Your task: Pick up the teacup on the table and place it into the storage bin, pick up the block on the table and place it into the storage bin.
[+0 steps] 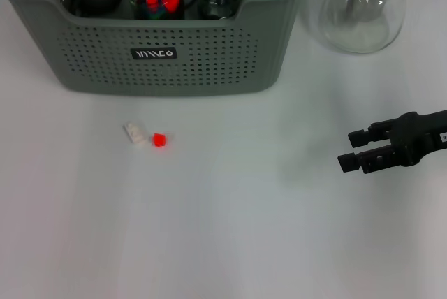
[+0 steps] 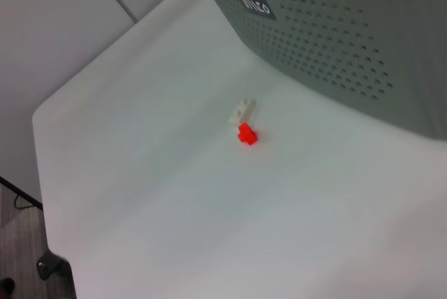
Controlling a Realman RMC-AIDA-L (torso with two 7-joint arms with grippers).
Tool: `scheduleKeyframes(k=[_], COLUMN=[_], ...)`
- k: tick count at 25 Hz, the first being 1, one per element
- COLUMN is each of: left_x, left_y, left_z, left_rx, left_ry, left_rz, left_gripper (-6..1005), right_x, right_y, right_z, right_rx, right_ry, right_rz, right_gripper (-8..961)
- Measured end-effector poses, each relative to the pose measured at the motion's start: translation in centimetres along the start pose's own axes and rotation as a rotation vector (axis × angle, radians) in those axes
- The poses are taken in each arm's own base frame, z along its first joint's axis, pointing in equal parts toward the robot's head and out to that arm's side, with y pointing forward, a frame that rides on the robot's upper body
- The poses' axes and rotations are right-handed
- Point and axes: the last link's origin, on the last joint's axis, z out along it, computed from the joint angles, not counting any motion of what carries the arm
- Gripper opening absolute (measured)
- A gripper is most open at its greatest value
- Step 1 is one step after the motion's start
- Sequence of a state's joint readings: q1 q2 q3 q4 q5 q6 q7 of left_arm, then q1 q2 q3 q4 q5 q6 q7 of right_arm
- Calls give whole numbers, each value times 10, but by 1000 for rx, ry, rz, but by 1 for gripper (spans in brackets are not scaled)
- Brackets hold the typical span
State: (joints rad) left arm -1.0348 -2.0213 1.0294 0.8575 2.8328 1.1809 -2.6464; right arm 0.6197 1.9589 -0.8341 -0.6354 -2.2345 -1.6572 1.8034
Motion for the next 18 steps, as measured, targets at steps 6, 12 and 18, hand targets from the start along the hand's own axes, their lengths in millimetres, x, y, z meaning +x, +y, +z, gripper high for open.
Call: scheduleKeyframes(k=[6,12,18], left_x=[2,6,0], left_y=[11,11,-5], left_z=[4,2,-18], left_rx=[4,18,50], left_ry=[6,27,82], left_rz=[36,46,17], left_gripper=[432,437,541], right_x=[0,0,1], right_y=[0,0,0], right_z=[0,0,0], right_rx=[1,0,3], right_ry=[2,2,2], right_rz=[-1,-5,-10], right_gripper=[824,824,824])
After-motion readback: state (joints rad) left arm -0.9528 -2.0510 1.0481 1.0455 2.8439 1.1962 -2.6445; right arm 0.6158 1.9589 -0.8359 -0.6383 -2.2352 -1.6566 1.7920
